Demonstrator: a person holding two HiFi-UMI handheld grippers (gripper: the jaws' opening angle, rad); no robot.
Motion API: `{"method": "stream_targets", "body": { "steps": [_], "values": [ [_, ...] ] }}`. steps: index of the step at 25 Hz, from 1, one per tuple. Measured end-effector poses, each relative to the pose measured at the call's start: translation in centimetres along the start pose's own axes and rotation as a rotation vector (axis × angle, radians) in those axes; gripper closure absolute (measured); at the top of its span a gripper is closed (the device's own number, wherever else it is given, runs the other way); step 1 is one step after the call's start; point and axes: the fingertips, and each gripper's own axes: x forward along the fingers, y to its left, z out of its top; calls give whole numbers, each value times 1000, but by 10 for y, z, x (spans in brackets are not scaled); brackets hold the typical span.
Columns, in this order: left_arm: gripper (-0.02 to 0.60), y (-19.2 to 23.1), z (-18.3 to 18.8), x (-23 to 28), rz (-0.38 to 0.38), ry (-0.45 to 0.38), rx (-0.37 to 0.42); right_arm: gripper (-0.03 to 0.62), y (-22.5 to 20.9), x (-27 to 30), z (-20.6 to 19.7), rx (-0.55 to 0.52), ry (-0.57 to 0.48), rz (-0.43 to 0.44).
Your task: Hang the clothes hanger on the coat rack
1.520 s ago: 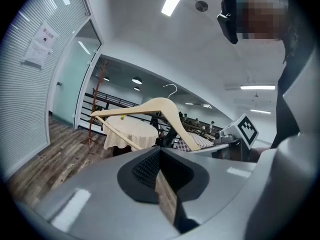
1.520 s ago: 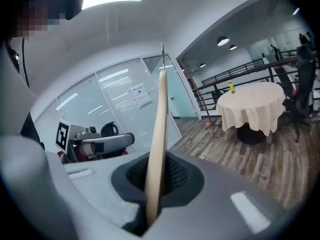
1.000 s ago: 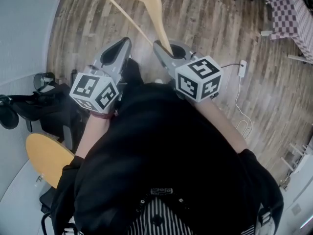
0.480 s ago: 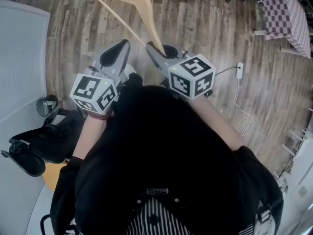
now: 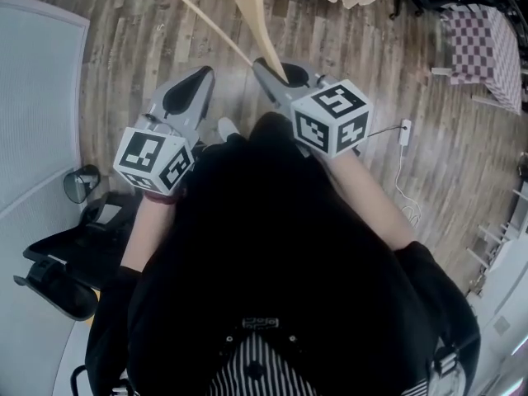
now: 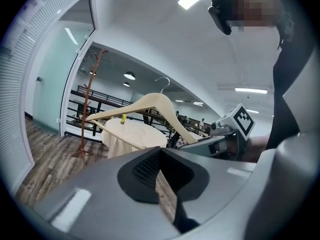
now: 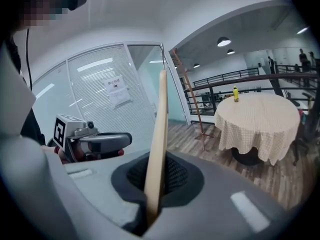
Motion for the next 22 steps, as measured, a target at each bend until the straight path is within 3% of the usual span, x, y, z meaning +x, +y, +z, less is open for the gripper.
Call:
{"method": "stream_targets", "body": {
  "steps": [4, 11, 22],
  "values": [
    [580, 22, 3, 5, 35, -18, -56, 586, 0, 15, 6, -16, 19, 17],
    [580, 46, 28, 53, 72, -22, -43, 586, -32, 41, 22, -8, 47, 99],
    [580, 110, 112, 174, 174, -72, -56, 586, -148, 89, 139, -63, 16, 190]
  ]
}}
